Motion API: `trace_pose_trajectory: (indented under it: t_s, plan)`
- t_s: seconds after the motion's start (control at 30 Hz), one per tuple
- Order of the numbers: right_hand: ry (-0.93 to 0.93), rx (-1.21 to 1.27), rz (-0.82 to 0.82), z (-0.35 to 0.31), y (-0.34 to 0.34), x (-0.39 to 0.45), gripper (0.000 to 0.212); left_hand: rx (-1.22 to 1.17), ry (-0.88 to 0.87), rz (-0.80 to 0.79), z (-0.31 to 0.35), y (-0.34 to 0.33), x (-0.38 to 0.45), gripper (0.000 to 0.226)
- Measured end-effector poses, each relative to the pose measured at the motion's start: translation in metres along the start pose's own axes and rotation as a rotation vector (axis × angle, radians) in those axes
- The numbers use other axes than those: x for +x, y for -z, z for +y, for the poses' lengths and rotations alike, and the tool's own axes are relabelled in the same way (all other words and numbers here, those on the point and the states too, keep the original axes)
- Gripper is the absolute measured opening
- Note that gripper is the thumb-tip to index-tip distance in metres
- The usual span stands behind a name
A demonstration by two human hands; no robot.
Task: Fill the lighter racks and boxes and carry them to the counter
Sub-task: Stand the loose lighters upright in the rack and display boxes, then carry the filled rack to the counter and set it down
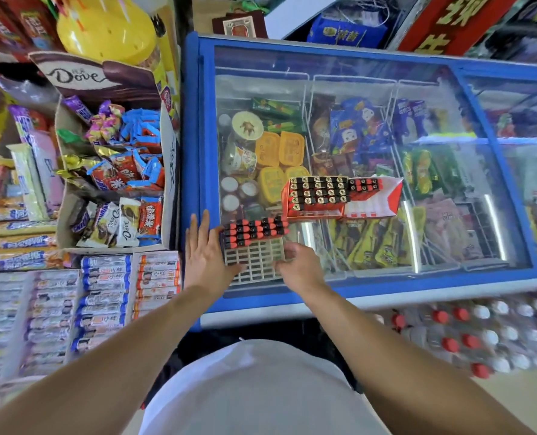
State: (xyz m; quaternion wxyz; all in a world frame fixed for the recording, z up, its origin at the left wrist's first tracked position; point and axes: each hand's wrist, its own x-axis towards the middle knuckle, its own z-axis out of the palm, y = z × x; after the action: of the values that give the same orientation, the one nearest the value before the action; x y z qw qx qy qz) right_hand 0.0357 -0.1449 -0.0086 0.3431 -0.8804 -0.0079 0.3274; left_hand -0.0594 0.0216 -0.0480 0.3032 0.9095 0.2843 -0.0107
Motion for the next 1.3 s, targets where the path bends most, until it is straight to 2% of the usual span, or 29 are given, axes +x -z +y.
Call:
trace_pose_trajectory:
  t_s: [0.13, 0.33, 0.53, 0.67, 0.87, 1.0, 1.3]
  plan:
    - [-0.149, 0.236, -0.003, 0.007, -0.004, 0.001, 0.042, -0.073, 0.032, 0.032, 0.002, -0.011, -0.011, 0.088]
    - [-0.197, 0.421, 0.022, 0.007, -0.002, -0.009, 0.044, -0.121, 0.066, 0.064, -0.001, -0.018, -0.018, 0.094]
    - [-0.197, 0.515, -0.006, 0.011, -0.003, -0.015, 0.045, -0.038, 0.145, 0.065, 0.002, -0.016, -0.025, 0.097]
    - [-0.235, 0.523, -0.052, 0.017, -0.001, -0.008, 0.033, -0.009, 0.148, 0.038, -0.002, -0.014, -0.027, 0.098]
    - [-0.205, 0.514, -0.142, 0.036, -0.003, -0.001, 0.040, 0.012, 0.163, -0.027, -0.002, -0.016, -0.035, 0.098]
    - [-0.171, 0.529, -0.185, 0.043, -0.001, -0.007, 0.029, 0.013, 0.194, -0.055, -0.001, -0.016, -0.043, 0.104]
    - [-0.125, 0.588, -0.192, 0.072, 0.018, -0.018, 0.033, -0.361, 0.079, -0.009, 0.031, 0.019, -0.064, 0.099]
